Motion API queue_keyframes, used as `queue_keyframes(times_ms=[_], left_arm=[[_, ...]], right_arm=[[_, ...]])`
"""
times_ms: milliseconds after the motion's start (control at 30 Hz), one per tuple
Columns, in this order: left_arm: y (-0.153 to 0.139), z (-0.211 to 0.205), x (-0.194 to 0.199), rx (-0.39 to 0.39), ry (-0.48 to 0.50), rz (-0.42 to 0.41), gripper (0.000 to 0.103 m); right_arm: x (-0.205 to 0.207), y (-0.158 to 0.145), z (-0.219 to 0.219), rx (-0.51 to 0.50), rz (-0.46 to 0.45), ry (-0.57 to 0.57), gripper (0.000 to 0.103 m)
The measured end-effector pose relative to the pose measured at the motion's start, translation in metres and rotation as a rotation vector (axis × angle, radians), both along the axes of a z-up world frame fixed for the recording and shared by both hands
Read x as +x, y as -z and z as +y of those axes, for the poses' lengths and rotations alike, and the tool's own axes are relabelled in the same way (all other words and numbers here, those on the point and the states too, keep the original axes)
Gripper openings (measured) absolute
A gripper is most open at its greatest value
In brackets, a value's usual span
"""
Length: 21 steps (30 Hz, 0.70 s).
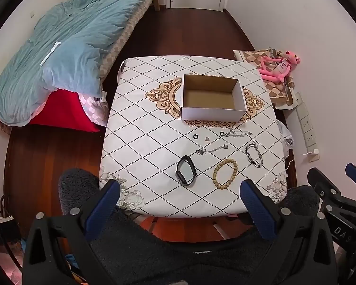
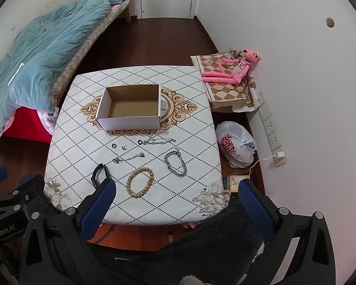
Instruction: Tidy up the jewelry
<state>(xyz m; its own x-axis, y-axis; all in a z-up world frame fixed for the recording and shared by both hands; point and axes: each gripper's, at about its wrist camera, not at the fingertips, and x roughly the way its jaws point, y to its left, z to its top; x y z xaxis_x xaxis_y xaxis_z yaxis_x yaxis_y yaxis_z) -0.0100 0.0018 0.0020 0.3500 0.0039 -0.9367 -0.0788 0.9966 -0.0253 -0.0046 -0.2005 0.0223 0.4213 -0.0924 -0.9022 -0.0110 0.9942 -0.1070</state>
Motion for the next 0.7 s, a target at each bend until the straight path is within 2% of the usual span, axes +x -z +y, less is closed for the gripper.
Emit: queue_keyframes(times_ms=[700], left_arm=[[-0.0084, -0.0077, 0.0007, 0.004, 0.002, 0.009, 0.103]], right_arm=[[0.0001, -0.0002, -0.0031, 0.0, 0.018, 0.005, 0.103]])
